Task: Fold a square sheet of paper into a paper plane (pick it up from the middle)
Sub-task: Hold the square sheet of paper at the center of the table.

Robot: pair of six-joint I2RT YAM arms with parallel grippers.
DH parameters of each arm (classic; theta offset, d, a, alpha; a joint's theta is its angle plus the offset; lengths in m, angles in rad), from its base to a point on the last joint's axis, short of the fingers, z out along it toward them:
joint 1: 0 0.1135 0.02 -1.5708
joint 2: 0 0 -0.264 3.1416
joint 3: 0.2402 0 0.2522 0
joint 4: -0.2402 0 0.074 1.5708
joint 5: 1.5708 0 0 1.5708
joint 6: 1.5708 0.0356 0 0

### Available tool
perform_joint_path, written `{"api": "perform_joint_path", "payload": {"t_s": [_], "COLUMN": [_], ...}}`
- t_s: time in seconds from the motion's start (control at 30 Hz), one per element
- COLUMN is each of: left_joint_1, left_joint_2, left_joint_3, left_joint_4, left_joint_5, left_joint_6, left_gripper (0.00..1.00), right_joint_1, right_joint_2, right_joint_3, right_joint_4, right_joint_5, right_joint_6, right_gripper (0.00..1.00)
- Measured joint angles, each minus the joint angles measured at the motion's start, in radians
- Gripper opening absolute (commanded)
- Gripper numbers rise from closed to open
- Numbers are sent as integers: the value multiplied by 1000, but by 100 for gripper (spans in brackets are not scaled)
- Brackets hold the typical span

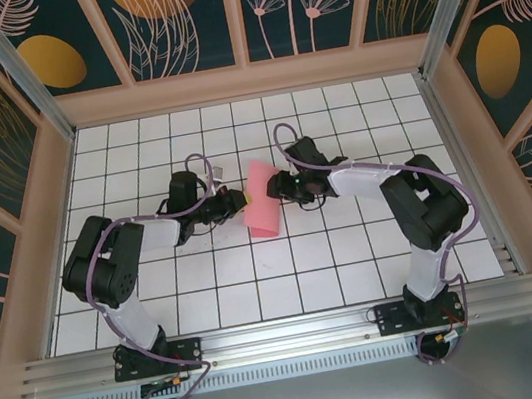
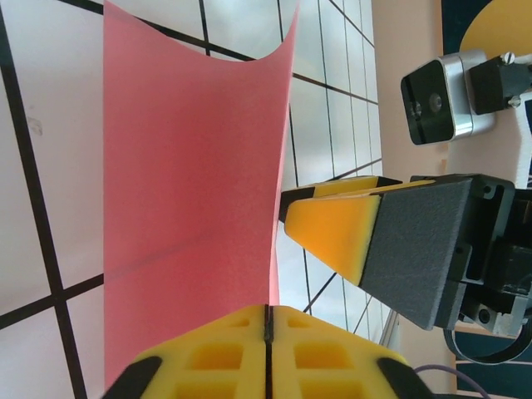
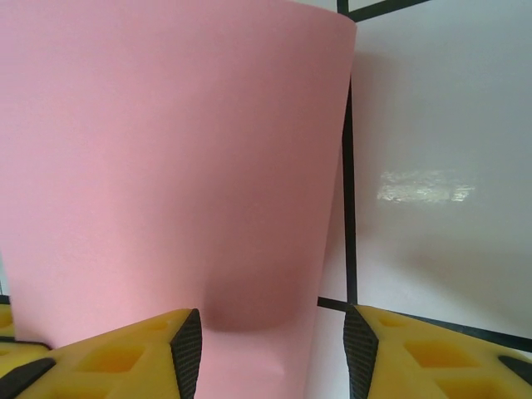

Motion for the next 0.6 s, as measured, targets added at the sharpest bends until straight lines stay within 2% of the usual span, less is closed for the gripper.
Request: {"api": "perform_joint_path", "payload": {"t_s": [0.4,0.6], "left_joint_1": [-20,-39], "left_joint_2": [25,7], "left_joint_3": [0,0], "left_joint_4": [92,100], "left_joint_5": [51,56], "left_joint_6": [-26,-35], "left_gripper": [1,1], "right_joint_1": [-22,-41], "right_joint_2": [-125,-169], "right_joint_3": [-123,-172], "right_joint_4": [81,98], "right_joint_5": [-3,29], "right_joint_6": [43,91], "right_gripper": [52,47]}}
